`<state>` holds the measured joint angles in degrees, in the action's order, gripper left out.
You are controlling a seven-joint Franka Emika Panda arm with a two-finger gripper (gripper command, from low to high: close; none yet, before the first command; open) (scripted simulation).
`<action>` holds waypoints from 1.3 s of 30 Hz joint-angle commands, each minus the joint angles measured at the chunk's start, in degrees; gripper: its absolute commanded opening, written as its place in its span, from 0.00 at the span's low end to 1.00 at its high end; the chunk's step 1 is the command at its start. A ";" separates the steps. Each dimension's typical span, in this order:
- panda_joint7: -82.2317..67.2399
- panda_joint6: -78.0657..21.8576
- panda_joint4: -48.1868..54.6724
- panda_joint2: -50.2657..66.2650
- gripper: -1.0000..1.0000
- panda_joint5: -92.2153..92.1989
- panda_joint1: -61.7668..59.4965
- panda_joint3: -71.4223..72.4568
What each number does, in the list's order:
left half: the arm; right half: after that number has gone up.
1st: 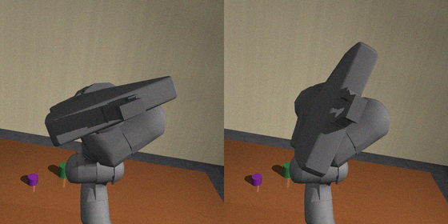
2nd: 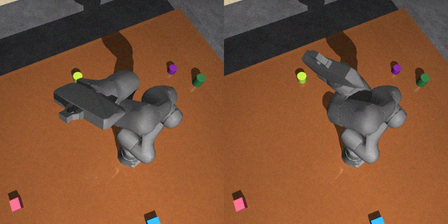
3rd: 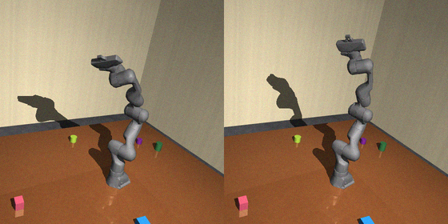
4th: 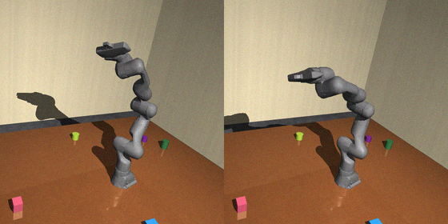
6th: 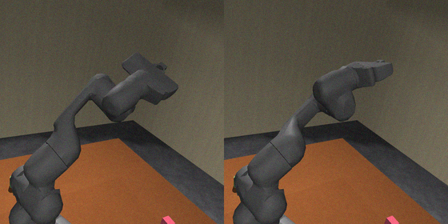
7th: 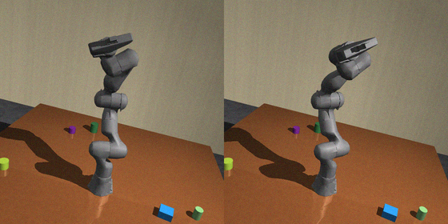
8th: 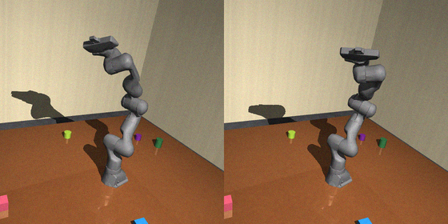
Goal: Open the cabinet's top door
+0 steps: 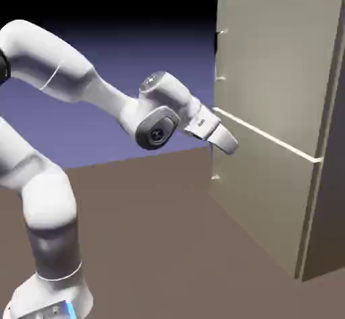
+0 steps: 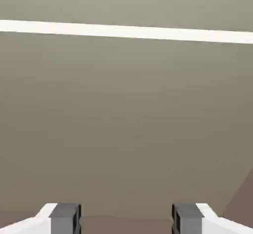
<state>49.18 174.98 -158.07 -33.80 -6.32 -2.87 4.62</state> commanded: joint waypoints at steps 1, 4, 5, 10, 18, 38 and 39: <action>2.50 0.36 1.09 -0.42 0.50 -2.34 -1.32 1.71; 9.97 1.44 4.35 -1.70 0.50 -9.37 -5.28 6.85; 12.46 1.80 5.43 -2.12 0.50 -11.71 -6.60 8.56; 24.93 3.61 10.87 -4.25 0.50 -23.42 -13.21 17.12; 44.86 6.49 19.56 -7.64 0.50 -42.15 -23.77 30.81; 94.71 13.71 41.29 -16.13 0.50 -88.98 -50.18 65.03; 97.20 14.07 42.37 -16.56 0.50 -91.33 -51.50 66.75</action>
<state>146.38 189.05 -115.70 -50.36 -97.64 -54.37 71.36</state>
